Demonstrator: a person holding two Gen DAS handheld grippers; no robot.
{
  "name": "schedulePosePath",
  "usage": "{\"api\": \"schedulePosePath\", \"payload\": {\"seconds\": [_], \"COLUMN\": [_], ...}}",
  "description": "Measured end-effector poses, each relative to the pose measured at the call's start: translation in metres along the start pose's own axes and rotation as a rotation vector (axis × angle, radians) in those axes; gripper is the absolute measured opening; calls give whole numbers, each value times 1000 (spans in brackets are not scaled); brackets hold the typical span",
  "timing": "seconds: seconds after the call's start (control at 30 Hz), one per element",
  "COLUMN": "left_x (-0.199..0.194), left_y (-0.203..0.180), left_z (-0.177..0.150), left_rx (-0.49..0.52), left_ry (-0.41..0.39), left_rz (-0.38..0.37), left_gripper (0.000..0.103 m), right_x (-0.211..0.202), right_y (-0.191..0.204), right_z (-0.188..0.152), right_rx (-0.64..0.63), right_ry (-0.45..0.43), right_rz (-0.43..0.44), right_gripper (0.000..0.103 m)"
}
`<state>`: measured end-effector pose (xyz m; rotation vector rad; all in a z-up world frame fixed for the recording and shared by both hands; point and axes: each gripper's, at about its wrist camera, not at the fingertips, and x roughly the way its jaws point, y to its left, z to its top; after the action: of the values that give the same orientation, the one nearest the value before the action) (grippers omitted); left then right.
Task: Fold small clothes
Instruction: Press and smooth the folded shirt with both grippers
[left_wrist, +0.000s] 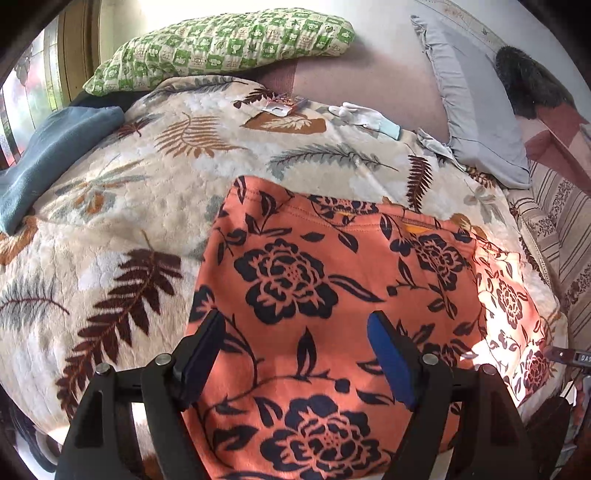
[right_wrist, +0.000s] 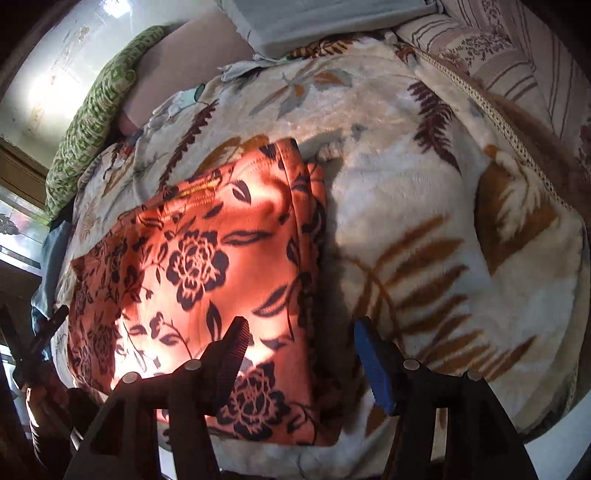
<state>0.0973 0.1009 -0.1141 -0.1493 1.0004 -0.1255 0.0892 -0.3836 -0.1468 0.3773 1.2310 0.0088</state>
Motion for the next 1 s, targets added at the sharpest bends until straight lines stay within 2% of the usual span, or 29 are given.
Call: {"api": "schedulePosePath", "payload": {"seconds": [0.07,0.13,0.2,0.3,0.37,0.4,0.43,0.53,0.63,0.73,0.9,0.97,1.0], "left_x": [-4,-9,-13,-16,-19,-21,-22,-25,-28,-21,13,14,14], "left_y": [-2,-4,-3,-1,1,2,3,7,1,-11,-17,-22,-23], "left_z": [-11,-19,-24,-28,-32,-34,-35,-36,-32,-29,-38,-42,-42], "left_rx": [3,14,11,2,8,11,11,-9,-2,45,109,131,135], "left_ry": [13,12,10,24,31,29,28,30,5,16,97,83,84], "left_rz": [1,1,2,4,14,22,33,35,20,24,98,118,115], "left_gripper": [80,80,80,80,80,80,80,80,80,80,80,81,81], "right_x": [2,-3,-8,3,20,21,16,-5,-16,12,-6,-23,-29], "right_y": [-4,-3,0,2,-4,-3,1,12,12,-3,-10,-6,-5], "right_z": [-22,-34,-39,-36,-34,-36,-38,-43,-47,-53,-52,-45,-40], "right_rx": [-8,-5,-14,-43,-24,-22,-44,-88,-85,-63,-33,-55,-56], "right_ry": [22,3,-18,-1,52,49,34,2,-1,87,41,-11,-37], "right_rz": [-2,19,41,22,23,24,12,-16,-21,-52,27,47,66], "right_gripper": [63,62,62,61,36,29,16,10,8,8,12,17,23]}}
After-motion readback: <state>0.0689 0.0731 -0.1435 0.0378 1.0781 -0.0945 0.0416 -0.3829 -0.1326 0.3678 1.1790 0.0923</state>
